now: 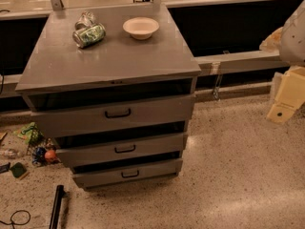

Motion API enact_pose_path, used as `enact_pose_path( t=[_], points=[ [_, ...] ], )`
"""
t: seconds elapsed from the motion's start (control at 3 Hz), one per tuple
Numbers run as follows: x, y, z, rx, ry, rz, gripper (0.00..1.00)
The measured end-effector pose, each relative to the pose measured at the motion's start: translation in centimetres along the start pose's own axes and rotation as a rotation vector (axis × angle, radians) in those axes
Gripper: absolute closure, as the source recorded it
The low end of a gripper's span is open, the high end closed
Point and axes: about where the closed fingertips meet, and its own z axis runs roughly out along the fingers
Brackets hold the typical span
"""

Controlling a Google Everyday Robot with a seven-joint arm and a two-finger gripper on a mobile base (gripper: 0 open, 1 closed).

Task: Open middle drawer

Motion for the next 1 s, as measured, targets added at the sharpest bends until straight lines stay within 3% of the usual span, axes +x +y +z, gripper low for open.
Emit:
enact_pose_path(
  t=[0.33,1.0],
  points=[
    [0.0,0.0,0.0,0.000,0.000,0.000,0.00],
    [-1.8,0.8,11.5,-0.061,-0.181,-0.139,0.00]
  ],
)
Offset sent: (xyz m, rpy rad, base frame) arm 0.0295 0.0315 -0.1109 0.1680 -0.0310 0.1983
